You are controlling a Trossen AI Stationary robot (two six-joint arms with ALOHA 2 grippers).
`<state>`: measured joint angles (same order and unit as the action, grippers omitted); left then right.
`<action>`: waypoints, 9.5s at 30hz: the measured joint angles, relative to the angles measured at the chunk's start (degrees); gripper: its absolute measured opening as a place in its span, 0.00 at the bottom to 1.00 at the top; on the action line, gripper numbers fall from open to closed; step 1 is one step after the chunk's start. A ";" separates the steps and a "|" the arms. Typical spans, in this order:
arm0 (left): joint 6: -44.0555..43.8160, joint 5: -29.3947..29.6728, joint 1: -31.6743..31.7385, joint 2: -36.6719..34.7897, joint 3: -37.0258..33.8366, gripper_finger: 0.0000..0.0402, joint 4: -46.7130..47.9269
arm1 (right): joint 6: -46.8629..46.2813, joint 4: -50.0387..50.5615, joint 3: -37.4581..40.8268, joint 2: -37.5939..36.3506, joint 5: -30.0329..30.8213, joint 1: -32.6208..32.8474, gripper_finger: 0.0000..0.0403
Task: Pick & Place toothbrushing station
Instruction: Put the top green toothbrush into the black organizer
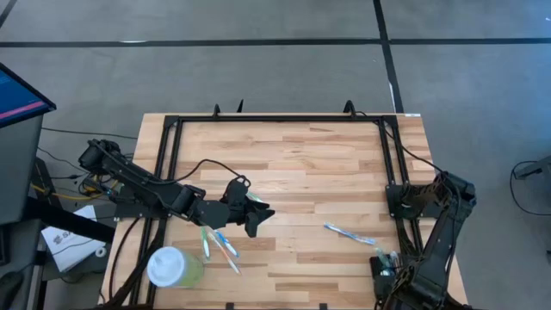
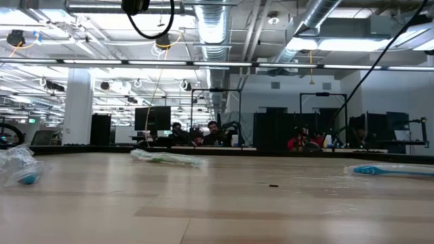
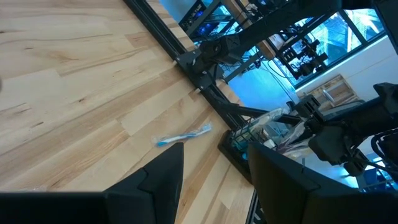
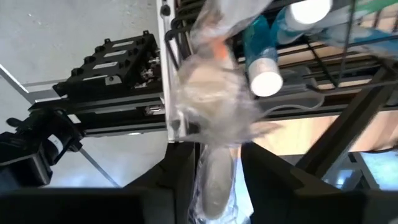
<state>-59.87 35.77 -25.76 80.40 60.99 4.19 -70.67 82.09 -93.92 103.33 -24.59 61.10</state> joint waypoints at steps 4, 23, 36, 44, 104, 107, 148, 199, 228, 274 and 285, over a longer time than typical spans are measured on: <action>0.00 0.00 0.00 0.00 0.00 0.44 -0.03 | 0.81 1.60 -1.56 0.00 0.75 -0.15 0.34; 0.04 -0.02 0.00 0.00 0.00 0.44 0.04 | 5.50 7.91 -9.15 0.00 5.04 -2.58 0.38; 0.68 -0.17 0.00 0.00 0.00 0.44 0.17 | 8.54 7.93 -11.88 -3.48 6.81 -6.51 0.33; 0.88 -0.20 0.00 0.00 0.00 0.44 0.43 | 12.10 6.72 -11.88 -8.56 11.56 -11.12 0.32; -23.40 -42.36 26.19 5.88 -0.02 0.44 25.91 | 46.36 -51.09 0.02 -14.47 -8.70 -56.04 0.29; -26.43 -45.92 26.36 9.76 -0.01 0.44 25.14 | 48.43 -52.70 1.13 -15.33 -10.49 -55.83 0.29; -33.32 -51.57 34.40 24.07 0.01 0.44 24.23 | 33.55 -93.24 37.28 -42.11 -17.46 -62.64 0.29; -22.81 -45.92 28.90 23.56 0.00 0.03 16.33 | 33.56 -91.77 37.21 -42.10 -17.37 -63.80 0.29; -20.54 -48.02 27.33 23.82 0.00 0.00 25.43 | 33.56 -91.08 37.21 -42.10 -16.93 -63.80 0.29; -26.28 -36.84 15.39 21.38 0.00 0.61 38.07 | 33.57 -90.64 37.21 -42.10 -15.88 -63.88 0.29; -27.17 -37.12 13.22 23.75 0.00 0.55 37.98 | 33.72 -90.25 37.24 -42.10 -15.73 -63.88 0.29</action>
<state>-87.04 -1.35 -12.53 104.15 60.99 42.17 -36.95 -8.16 -56.69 61.23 -40.32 -2.79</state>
